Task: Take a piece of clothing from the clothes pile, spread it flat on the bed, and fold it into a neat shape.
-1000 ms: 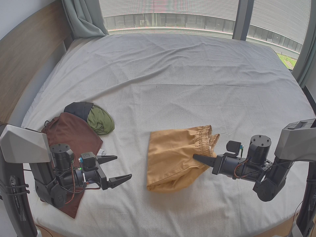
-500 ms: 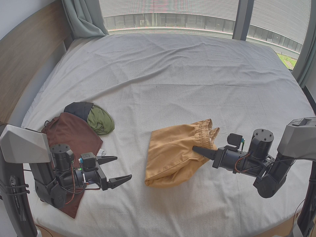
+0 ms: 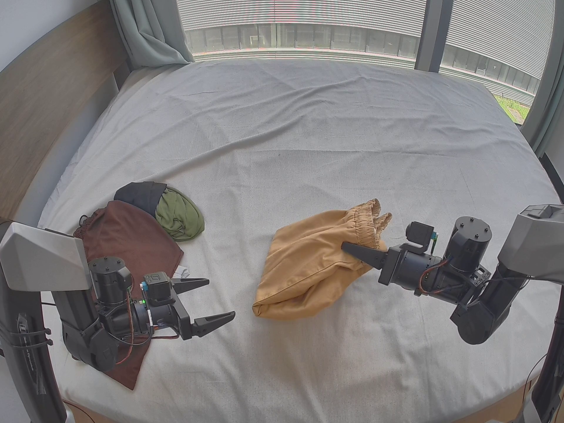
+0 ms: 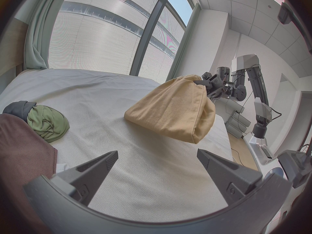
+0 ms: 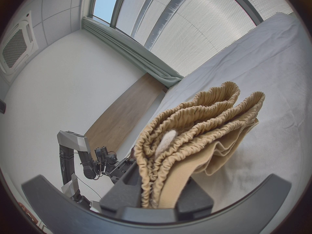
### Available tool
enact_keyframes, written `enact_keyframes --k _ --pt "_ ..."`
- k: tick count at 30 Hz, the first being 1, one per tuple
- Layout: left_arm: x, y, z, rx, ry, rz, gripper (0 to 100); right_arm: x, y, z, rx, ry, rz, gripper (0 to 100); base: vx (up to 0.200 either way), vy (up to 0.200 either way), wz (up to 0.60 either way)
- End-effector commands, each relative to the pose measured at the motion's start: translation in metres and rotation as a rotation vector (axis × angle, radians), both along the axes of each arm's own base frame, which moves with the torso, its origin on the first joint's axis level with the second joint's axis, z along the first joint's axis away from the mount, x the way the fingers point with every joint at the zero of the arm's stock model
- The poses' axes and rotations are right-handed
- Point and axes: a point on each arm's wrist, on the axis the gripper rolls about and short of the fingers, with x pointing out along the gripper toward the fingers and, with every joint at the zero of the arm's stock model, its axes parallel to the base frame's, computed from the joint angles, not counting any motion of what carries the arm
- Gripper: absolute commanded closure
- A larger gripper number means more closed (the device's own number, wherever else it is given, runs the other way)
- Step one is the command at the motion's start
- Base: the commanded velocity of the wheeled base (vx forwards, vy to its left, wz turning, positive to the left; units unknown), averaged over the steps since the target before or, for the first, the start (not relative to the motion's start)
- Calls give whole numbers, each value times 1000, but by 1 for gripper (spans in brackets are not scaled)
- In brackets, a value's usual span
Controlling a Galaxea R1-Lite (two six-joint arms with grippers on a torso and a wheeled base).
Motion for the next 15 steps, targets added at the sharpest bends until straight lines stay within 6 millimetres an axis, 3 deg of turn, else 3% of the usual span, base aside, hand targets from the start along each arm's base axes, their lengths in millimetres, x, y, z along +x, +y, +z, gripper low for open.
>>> enact_keyframes --k 1,15 --pt "0 0 1 -1 -3 -1 0 3 2 10 18 -37 17 100 0 0 0" --pt "-1 0 2 -1 -4 -1 0 20 9 27 62 -115 25 100 0 0 0"
